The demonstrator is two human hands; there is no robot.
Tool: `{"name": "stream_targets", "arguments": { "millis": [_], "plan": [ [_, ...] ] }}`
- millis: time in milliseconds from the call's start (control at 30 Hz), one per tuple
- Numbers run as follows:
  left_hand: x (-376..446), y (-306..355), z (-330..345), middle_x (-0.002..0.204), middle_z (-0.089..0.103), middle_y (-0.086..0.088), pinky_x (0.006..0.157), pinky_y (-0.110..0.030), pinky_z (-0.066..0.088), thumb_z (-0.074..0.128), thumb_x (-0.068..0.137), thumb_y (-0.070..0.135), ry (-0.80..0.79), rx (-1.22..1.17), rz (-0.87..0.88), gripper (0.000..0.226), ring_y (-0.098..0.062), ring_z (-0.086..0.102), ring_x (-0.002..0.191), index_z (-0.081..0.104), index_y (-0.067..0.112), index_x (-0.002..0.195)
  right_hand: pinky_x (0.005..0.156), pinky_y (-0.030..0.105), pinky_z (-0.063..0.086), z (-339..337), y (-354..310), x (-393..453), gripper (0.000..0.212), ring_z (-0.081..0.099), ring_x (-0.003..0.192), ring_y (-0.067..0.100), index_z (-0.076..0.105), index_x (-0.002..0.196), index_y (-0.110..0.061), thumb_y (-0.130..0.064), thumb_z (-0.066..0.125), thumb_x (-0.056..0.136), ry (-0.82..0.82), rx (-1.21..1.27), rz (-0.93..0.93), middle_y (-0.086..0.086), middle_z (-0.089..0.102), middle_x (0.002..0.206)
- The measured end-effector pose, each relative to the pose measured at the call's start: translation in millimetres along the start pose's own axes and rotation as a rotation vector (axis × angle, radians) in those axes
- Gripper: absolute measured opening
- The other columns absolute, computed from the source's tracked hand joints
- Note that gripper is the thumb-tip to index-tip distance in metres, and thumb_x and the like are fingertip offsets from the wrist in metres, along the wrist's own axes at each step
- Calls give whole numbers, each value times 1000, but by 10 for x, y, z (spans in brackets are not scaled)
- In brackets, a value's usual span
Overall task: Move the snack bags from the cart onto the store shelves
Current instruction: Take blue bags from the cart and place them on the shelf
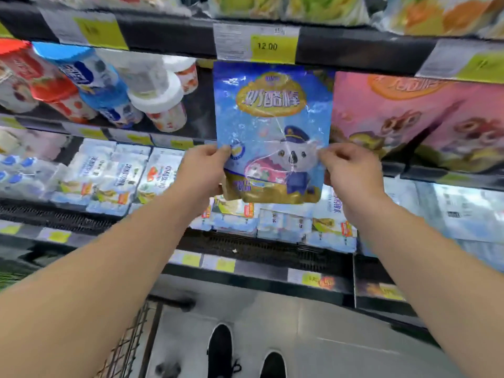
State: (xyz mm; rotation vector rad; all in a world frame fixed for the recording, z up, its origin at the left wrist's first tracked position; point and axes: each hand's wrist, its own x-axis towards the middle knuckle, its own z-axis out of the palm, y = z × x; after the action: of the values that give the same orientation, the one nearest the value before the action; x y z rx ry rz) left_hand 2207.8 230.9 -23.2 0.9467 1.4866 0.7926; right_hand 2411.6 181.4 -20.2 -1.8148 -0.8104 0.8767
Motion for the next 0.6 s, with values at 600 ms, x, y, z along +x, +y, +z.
{"name": "stream_targets", "arguments": {
  "millis": [600],
  "plan": [
    [997, 405, 63, 60, 66, -1, 75, -42, 57, 62, 76, 45, -29, 127, 224, 30, -22, 58, 64, 72, 18, 66, 57, 23, 53, 563, -372, 299, 18, 71, 69, 14, 66, 81, -24, -7, 60, 82, 337, 305, 63, 0, 72, 79]
  ]
}}
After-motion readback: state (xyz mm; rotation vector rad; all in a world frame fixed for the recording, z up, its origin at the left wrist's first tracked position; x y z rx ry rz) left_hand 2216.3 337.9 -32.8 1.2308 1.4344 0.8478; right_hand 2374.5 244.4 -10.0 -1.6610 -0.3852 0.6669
